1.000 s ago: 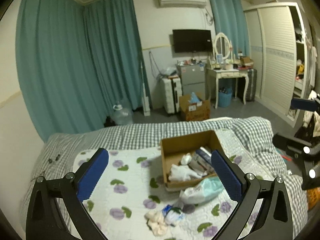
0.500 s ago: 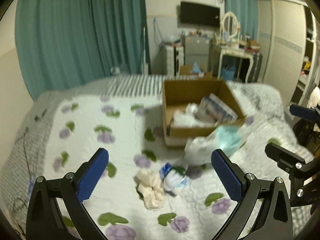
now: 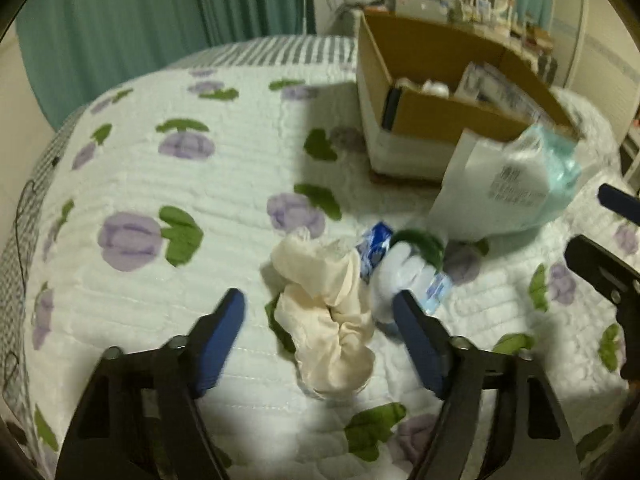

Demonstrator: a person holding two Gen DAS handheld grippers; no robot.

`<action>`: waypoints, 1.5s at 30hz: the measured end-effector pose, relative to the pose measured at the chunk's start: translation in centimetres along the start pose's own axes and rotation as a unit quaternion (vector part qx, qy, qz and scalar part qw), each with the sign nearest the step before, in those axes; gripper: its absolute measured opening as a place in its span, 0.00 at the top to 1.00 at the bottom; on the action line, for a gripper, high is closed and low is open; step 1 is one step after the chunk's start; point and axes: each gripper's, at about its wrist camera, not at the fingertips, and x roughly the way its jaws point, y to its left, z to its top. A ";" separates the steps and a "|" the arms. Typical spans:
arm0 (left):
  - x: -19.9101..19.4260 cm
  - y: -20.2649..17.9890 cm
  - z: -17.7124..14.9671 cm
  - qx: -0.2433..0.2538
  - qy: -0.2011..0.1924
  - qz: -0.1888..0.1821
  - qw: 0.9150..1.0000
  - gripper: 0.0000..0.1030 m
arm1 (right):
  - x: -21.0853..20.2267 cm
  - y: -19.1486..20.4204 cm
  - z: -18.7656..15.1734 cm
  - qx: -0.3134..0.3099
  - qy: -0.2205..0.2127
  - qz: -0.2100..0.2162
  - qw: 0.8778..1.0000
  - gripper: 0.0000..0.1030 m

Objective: Organize soft objects
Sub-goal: 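Grasp the cream scrunchie with the left tool while the right tool grasps the white sock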

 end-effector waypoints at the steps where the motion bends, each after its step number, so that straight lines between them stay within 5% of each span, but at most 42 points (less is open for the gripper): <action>1: 0.5 -0.2 0.1 0.002 0.012 0.001 1.000 0.44 | 0.3 0.1 -0.4 -0.002 0.005 0.003 1.000 0.00; 5: 2.0 -0.3 0.3 -0.001 0.040 0.000 0.999 0.58 | 0.9 0.4 -1.1 -0.008 0.019 0.007 1.000 0.00; 7: 1.9 -0.5 0.2 0.001 0.044 -0.008 0.999 0.82 | 0.8 0.4 -1.3 -0.006 0.019 0.010 1.000 0.00; 8: 1.8 -0.4 0.1 0.001 0.042 -0.010 0.999 0.83 | 0.8 0.4 -1.5 -0.004 0.021 0.011 1.000 0.00; 15: -2.8 0.2 0.3 -0.004 -0.021 -0.024 0.999 0.87 | -0.2 1.4 -1.7 -0.007 0.019 0.020 1.000 0.00; 26: -2.7 3.5 3.6 0.005 -0.030 -0.001 1.000 0.87 | 3.3 7.4 1.0 -0.051 0.058 0.062 0.995 0.00; 35: -1.3 5.4 2.2 -0.036 -0.019 -0.037 0.998 0.87 | 9.3 10.8 1.1 -0.087 0.093 0.044 0.991 0.29; 45: -2.0 5.8 1.7 -0.050 -0.027 -0.037 0.998 0.87 | 7.5 10.3 1.6 -0.081 0.075 0.048 0.993 0.46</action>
